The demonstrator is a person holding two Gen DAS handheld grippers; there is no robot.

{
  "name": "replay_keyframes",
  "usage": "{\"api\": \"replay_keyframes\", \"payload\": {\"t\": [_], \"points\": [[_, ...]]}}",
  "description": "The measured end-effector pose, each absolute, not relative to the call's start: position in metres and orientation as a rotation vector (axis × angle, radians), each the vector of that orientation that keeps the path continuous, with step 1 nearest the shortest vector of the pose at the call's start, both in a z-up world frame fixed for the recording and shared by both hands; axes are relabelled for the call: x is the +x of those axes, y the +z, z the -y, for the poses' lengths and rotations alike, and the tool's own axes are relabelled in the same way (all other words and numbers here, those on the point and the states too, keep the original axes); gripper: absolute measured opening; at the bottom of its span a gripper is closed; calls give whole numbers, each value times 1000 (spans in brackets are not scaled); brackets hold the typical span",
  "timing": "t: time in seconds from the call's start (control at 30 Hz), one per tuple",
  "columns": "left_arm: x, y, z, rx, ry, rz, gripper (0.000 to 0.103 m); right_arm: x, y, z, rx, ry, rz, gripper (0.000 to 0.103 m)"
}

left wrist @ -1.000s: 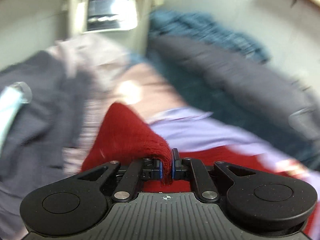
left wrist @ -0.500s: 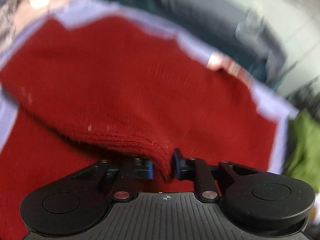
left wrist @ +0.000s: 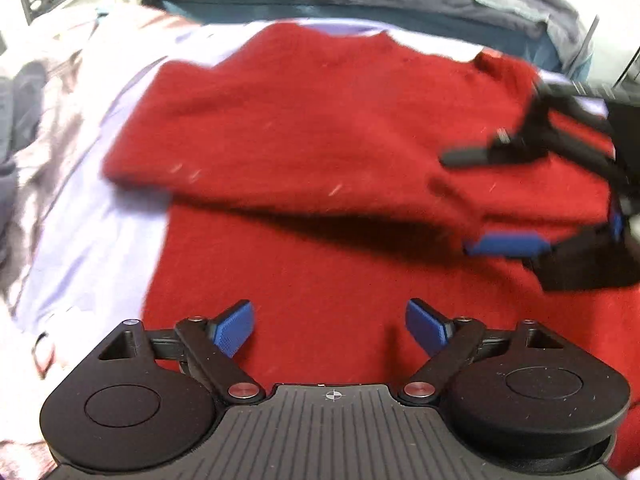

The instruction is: Fold small clothes

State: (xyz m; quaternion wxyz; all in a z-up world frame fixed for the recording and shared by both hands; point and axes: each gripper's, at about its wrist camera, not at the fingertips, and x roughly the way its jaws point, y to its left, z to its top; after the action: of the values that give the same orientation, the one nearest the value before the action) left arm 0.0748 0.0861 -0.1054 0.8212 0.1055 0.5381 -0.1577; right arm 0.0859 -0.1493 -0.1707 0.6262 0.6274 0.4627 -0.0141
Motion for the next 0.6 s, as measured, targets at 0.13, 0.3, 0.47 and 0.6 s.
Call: {"api": "replay_keyframes", "payload": {"t": [0.13, 0.3, 0.47, 0.6], "points": [[74, -113, -113, 158, -284, -1204, 103, 95, -174, 135, 1426, -19, -1101, 24], [71, -124, -124, 125, -249, -1238, 103, 106, -118, 119, 1174, 91, -1057, 13], [78, -127, -116, 155, -259, -1238, 103, 124, -36, 117, 772, 248, -931, 13], [80, -130, -111, 162, -270, -1241, 103, 115, 13, 133, 341, 194, -861, 13]]}}
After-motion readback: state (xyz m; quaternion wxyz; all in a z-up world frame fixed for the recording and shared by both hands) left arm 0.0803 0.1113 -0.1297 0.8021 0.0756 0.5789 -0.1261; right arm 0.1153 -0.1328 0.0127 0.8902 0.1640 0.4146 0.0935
